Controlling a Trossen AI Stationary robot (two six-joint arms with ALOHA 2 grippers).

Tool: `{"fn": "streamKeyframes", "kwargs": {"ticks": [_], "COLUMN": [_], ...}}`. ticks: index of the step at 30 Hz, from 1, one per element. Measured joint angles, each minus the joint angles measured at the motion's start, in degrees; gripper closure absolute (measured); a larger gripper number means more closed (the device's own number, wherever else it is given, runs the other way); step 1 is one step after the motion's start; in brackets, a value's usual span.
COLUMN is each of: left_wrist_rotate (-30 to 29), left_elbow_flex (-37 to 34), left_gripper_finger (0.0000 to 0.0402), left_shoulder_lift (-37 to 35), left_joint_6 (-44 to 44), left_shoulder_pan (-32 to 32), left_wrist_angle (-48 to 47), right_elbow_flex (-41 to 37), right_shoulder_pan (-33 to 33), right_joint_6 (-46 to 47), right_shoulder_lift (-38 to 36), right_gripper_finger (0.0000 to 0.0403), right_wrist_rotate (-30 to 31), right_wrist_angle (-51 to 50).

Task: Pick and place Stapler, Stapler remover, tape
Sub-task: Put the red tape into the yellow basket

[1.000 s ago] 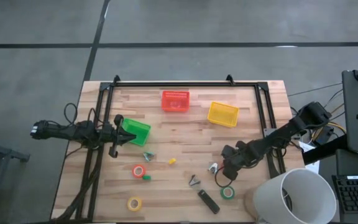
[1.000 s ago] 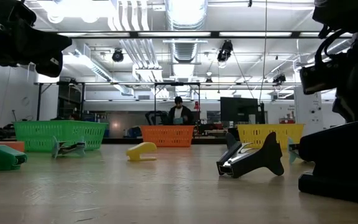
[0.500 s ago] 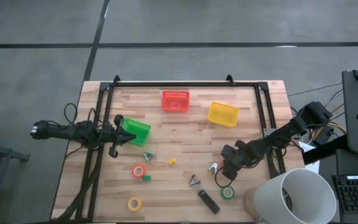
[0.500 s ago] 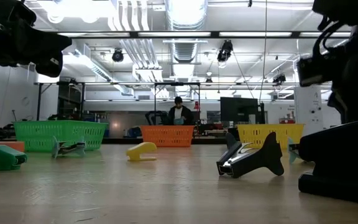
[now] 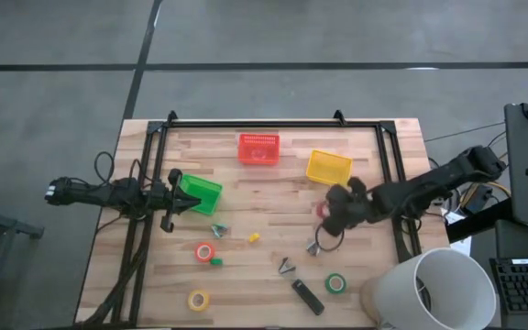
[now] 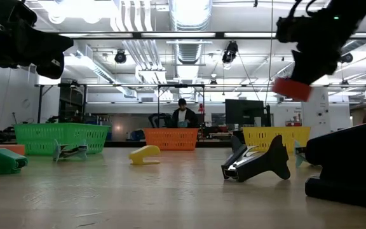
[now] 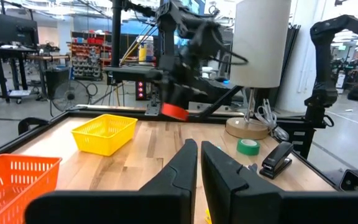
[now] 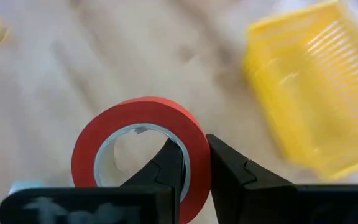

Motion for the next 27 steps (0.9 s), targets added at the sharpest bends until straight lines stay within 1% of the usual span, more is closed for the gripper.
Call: {"fn": "streamKeyframes", "kwargs": {"ticks": [5,10,12,16,18,23,27], "left_wrist_rotate": [0.0,0.0,0.0,0.0,0.0,0.0,0.0], "left_elbow_flex": [0.0,0.0,0.0,0.0,0.0,0.0,0.0], "left_gripper_finger": [0.0378,0.0376,0.0377,0.0379,0.0378,0.0377,0.0378], "left_shoulder_lift": [0.0,0.0,0.0,0.0,0.0,0.0,0.0], "left_joint_6": [0.0,0.0,0.0,0.0,0.0,0.0,0.0], "left_shoulder_pan": [0.0,0.0,0.0,0.0,0.0,0.0,0.0], "left_wrist_angle": [0.0,0.0,0.0,0.0,0.0,0.0,0.0], "right_elbow_flex": [-0.4,-0.7,-0.8,-1.0,-1.0,-1.0,-1.0], "right_shoulder_pan": [-8.1,-16.8,-20.1,-25.6,-27.8,-32.8,-34.8], "right_joint_6": [-1.8,-3.1,-3.7,-5.4,-6.6,-8.4,-10.3], "right_shoulder_lift": [-4.0,-5.2,-4.9,-3.1,-1.9,1.8,5.2], "right_gripper_finger": [0.0349,0.0349,0.0349,0.0349,0.0349,0.0349,0.0349], "right_wrist_rotate": [5.2,5.2,4.7,1.0,0.1,-4.0,-4.4], "right_wrist_angle": [-0.1,0.1,0.0,0.0,0.1,0.1,0.1]}}
